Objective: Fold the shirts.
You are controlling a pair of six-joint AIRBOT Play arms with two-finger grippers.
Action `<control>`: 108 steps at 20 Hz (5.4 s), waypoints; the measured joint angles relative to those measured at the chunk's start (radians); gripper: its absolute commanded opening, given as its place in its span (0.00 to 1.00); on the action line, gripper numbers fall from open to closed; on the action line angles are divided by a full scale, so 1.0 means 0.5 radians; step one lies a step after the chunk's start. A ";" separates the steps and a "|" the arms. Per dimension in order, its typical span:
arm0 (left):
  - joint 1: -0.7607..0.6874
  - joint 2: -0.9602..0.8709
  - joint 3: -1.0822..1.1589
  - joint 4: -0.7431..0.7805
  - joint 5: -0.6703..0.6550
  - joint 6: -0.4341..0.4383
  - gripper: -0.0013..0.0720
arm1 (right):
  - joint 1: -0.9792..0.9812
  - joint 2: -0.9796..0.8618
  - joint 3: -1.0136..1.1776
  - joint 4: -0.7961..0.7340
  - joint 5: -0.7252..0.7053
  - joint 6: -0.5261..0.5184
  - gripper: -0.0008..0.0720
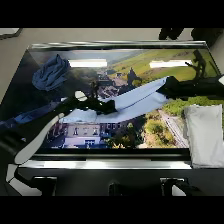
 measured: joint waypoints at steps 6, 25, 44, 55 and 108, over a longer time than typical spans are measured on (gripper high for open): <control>-0.327 -0.260 0.005 -1.135 0.233 0.374 0.06 | 0.020 0.282 0.001 -0.030 0.209 0.227 0.07; 1.475 1.653 -0.053 0.470 -0.277 0.362 0.06 | 1.183 -1.188 0.194 1.081 -1.015 -0.001 0.89; 1.566 1.880 -0.327 0.607 -0.386 0.340 0.06 | 0.669 -1.198 -0.035 -0.188 -0.396 0.581 0.66; 1.566 1.877 -0.328 0.607 -0.386 0.340 0.06 | 0.545 -1.080 0.143 -0.423 -0.228 0.520 0.70; 1.453 1.843 -0.380 0.616 -0.265 0.491 0.05 | -2.028 0.343 -0.452 -1.143 0.159 0.417 0.92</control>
